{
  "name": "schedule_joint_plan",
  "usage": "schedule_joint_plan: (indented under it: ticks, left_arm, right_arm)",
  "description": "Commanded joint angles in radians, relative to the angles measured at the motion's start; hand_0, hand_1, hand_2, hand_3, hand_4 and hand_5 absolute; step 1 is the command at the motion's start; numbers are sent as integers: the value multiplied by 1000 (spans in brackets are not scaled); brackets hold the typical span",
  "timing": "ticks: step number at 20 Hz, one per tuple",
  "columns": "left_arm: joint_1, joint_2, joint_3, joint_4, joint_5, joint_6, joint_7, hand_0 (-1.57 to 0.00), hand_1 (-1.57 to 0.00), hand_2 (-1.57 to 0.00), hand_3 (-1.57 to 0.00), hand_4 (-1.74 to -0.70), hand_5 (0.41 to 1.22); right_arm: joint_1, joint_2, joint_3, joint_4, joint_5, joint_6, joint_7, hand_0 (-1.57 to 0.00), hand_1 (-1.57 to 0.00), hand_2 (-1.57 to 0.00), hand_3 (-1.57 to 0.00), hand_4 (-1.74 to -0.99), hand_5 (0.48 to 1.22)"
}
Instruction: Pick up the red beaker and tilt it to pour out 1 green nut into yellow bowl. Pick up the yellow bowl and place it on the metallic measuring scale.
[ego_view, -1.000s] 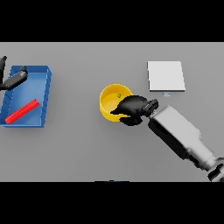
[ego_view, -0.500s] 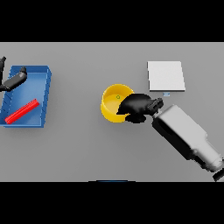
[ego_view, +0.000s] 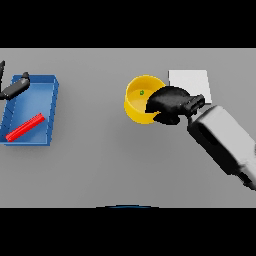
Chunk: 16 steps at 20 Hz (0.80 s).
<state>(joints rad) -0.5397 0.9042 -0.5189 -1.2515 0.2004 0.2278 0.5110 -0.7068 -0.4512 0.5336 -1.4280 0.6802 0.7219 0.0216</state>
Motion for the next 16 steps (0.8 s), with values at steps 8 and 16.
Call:
schedule_joint_plan:
  ticks: [8,16]
  left_arm:
    - [14,20,0,-37,-4,12,10,1,1,1,1,-808,742]
    - [26,39,-4,-87,-4,26,73,1,1,1,1,-828,765]
  right_arm:
    - [-86,-76,-43,102,28,-74,-64,-1570,-1570,-1568,-1298,-1720,1221]
    - [-126,-124,-103,345,21,-193,-107,-1571,-1571,-1571,-1193,-1720,1221]
